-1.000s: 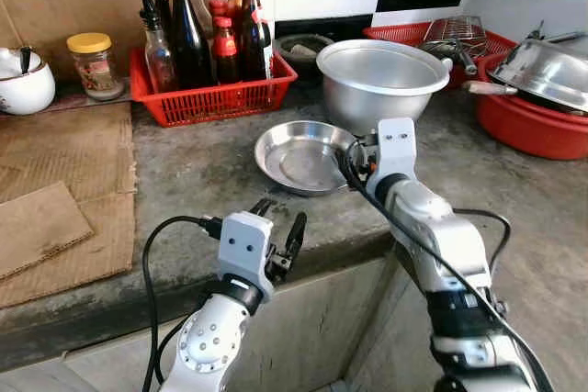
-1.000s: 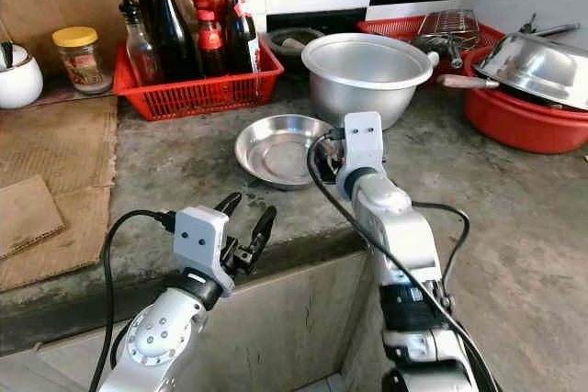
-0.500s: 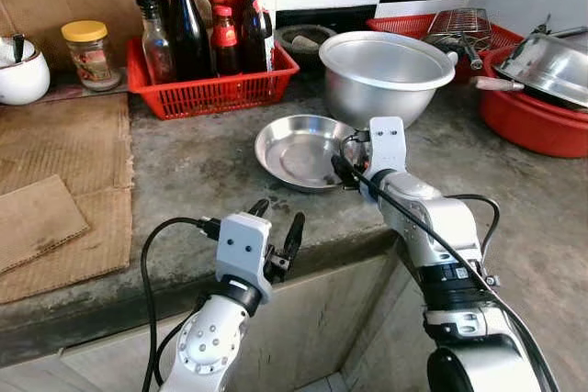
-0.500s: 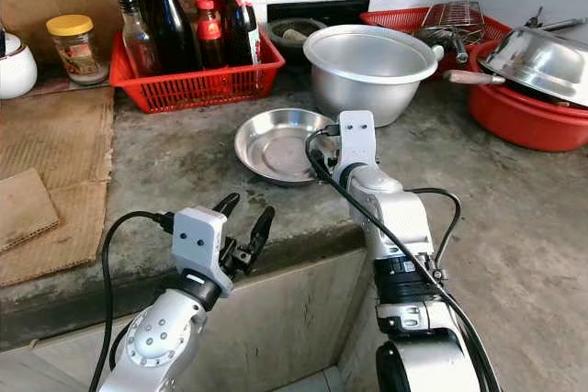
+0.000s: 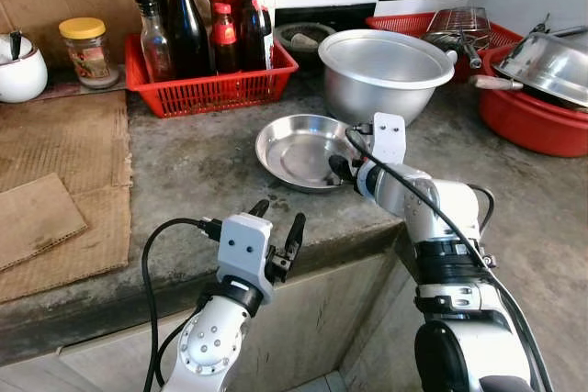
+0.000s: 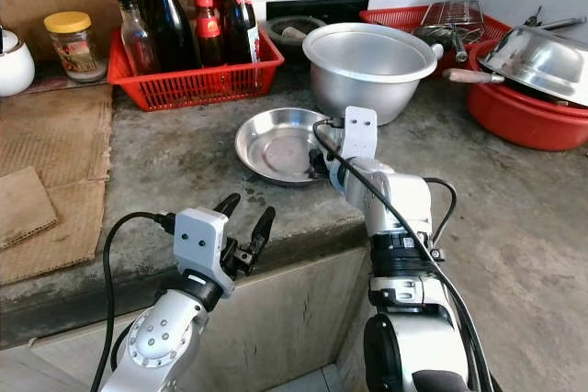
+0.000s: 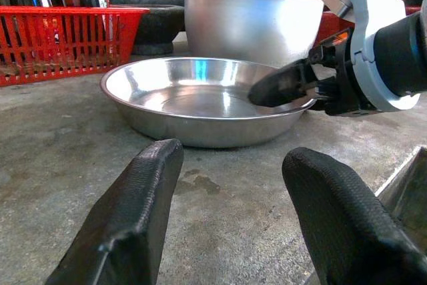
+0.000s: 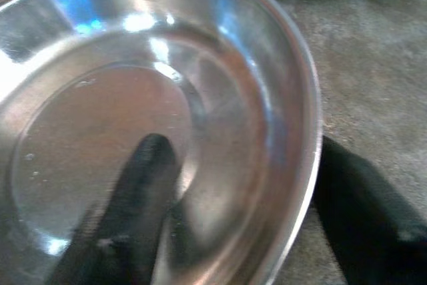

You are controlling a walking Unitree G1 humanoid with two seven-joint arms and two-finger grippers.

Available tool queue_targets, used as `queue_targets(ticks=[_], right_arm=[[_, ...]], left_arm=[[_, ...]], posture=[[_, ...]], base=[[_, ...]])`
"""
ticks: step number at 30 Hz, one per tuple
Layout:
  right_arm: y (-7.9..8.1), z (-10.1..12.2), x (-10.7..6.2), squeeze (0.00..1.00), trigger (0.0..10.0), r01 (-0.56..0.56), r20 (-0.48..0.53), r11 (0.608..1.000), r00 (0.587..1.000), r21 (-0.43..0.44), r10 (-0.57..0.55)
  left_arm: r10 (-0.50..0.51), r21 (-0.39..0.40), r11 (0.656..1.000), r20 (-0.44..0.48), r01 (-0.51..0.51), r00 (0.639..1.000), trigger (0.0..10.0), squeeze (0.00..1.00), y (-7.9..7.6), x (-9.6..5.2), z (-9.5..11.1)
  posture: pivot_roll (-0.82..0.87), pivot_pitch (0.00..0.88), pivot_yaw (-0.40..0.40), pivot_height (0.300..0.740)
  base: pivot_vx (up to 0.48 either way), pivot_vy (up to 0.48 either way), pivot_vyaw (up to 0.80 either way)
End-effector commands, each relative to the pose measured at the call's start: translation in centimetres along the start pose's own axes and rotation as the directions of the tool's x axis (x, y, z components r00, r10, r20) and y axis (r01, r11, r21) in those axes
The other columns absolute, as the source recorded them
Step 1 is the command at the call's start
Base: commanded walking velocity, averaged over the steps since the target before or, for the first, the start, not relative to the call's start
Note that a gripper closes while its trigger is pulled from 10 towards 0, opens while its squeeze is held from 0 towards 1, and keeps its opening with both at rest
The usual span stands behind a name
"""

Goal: Kitchen organization

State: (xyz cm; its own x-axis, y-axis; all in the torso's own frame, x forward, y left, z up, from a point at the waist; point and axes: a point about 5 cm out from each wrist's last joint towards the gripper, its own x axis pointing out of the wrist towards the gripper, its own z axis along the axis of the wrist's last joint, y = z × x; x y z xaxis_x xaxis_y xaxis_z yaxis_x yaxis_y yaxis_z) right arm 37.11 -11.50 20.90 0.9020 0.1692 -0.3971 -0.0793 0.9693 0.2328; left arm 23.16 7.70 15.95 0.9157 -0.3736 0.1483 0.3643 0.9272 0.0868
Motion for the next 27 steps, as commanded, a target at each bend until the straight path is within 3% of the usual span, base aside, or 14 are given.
queue_targets(ticks=[1, 17, 21, 24, 27], right_arm=[[0.2, -0.7, 0.3, 0.0, 0.0, -0.008, -0.055, 1.0, 0.998, 0.006, 0.008], [-0.3, -0.7, 0.4, 0.0, 0.0, 0.04, -0.068, 0.997, 0.997, 0.071, -0.035], [-0.4, -0.6, 0.3, 0.0, 0.0, 0.044, -0.046, 0.986, 0.998, 0.159, -0.037], [-0.2, 0.0, -0.1, 0.0, 0.0, 0.004, 0.041, 0.96, 0.999, 0.281, -0.017], [-0.2, 0.6, -0.6, 0.0, 0.0, -0.029, 0.123, 0.937, 0.992, 0.348, -0.015]], left_arm=[[0.004, 0.0, 1.0, 0.021, -0.004, 1.0, 10.0, 0.0, -0.1, 0.1, 0.5], [0.012, 0.002, 1.0, 0.025, -0.012, 1.0, 10.0, 0.0, 0.0, 0.3, 0.5], [0.018, 0.004, 1.0, 0.025, -0.018, 1.0, 10.0, 0.0, 0.1, 0.3, 0.5], [0.019, 0.004, 1.0, 0.025, -0.019, 1.0, 10.0, 0.0, 0.2, 0.3, 0.5], [0.018, 0.003, 1.0, 0.027, -0.018, 0.999, 10.0, 0.0, 0.1, 0.4, 0.6]], posture=[[0.19, 0.082, -0.103, 0.74], [0.2, 0.088, -0.101, 0.74], [0.2, 0.088, -0.099, 0.74], [0.19, 0.085, -0.094, 0.74], [0.19, 0.085, -0.092, 0.74]], base=[[0.0, 0.0, 0.0], [0.0, 0.0, 0.0], [0.0, 0.0, 0.0], [0.0, 0.0, 0.0], [0.0, 0.0, 0.0]])
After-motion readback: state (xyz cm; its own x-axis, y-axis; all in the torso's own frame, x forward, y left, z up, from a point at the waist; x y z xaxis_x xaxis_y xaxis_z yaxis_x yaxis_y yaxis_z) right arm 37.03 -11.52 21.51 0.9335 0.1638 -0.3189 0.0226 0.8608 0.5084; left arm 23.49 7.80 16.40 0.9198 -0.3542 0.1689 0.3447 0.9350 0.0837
